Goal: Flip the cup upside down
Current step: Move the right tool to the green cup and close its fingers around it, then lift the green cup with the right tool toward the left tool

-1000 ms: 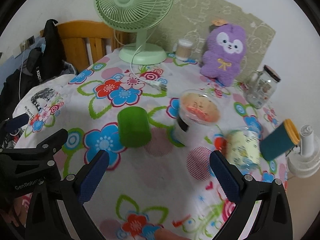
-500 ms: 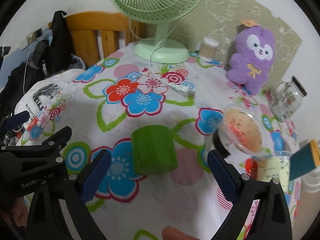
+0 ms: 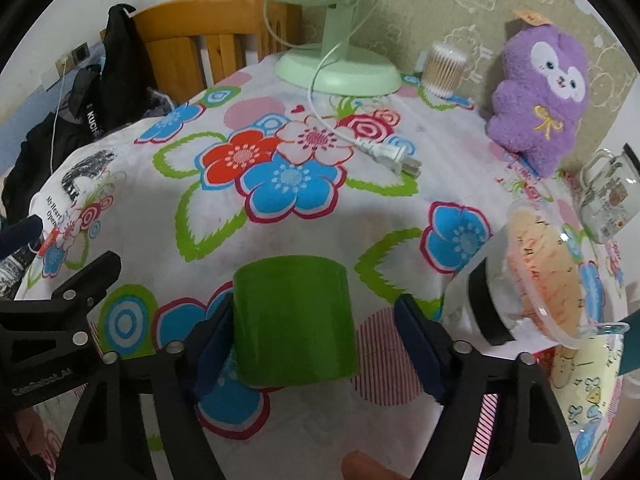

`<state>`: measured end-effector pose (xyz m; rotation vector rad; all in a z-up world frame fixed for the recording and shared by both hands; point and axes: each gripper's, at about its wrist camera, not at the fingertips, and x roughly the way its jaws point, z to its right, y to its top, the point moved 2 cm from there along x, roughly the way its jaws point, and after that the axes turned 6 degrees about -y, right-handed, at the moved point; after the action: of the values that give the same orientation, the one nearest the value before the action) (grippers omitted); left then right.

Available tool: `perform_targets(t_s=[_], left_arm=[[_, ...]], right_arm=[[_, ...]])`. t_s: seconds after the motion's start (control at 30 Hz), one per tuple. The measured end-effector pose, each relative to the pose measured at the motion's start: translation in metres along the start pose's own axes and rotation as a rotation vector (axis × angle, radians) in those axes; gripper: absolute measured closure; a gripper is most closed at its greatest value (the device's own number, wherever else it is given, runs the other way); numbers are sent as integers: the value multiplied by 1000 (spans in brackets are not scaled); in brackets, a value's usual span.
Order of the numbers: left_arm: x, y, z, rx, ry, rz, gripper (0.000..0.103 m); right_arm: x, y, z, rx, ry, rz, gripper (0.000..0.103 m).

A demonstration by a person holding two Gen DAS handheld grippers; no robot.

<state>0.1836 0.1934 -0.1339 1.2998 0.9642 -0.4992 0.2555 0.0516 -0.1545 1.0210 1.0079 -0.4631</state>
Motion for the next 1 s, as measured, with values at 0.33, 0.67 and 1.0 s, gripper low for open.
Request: perform_targets(t_s=[0.33, 0.67, 1.0], left_arm=[[-1, -3, 6, 27, -6, -13, 0], [-12, -7, 21, 95, -20, -13, 0], [-24, -15, 39, 168, -131, -26, 0]], right_arm=[[-4, -1, 2, -2, 5, 16, 49], [-16, -7, 16, 21, -9, 34, 49], [-30, -25, 27, 27, -23, 35, 49]])
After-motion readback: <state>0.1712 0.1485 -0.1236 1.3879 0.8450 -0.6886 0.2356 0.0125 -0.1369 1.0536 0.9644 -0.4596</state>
